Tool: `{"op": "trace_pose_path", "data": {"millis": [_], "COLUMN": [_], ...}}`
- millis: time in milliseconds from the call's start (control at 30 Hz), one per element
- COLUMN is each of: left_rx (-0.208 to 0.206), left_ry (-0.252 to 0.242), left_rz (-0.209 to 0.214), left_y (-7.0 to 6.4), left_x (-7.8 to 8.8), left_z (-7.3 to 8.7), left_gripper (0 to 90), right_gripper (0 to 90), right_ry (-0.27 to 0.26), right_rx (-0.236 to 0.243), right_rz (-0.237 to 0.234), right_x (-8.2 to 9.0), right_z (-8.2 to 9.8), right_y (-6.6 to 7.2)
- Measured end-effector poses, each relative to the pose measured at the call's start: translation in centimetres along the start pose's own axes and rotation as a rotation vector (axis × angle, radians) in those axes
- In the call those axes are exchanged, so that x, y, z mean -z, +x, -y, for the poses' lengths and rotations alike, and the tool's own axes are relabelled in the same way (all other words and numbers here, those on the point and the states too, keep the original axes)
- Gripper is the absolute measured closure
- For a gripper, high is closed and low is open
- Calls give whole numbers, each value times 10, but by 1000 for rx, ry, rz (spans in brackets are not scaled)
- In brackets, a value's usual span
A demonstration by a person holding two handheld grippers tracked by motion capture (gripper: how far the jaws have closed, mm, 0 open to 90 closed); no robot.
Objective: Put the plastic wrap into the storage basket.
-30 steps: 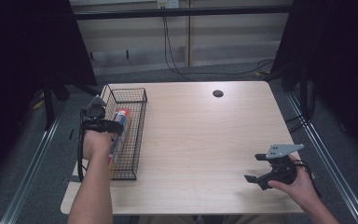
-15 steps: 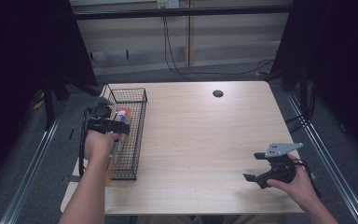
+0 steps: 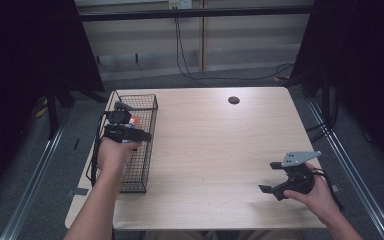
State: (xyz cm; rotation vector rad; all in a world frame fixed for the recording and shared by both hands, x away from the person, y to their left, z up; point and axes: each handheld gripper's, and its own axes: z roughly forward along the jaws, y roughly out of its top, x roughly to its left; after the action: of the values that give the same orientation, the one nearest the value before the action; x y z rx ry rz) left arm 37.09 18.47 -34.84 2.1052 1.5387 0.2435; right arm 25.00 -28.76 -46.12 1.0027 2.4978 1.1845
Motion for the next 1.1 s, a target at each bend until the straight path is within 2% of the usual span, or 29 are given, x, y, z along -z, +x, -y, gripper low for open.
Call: {"op": "trace_pose_path", "data": {"millis": [400, 667, 733, 1100], "left_rx": [-87, -114, -124, -165], "left_ry": [-23, -30, -45, -47], "left_rz": [62, 99, 101, 148], "left_y": [-29, -42, -46, -63], "left_x": [-6, -13, -15, -27], "left_z": [-4, -3, -3, 2], "left_gripper": [145, 145, 145, 147], "right_gripper": [66, 67, 66, 66], "right_ry": [0, 7, 7, 7], "right_rx": [6, 15, 17, 16], "right_rz": [-7, -6, -6, -9], "right_x": [0, -1, -1, -1], "right_z": [1, 1, 1, 1], "right_y": [0, 1, 1, 2]}}
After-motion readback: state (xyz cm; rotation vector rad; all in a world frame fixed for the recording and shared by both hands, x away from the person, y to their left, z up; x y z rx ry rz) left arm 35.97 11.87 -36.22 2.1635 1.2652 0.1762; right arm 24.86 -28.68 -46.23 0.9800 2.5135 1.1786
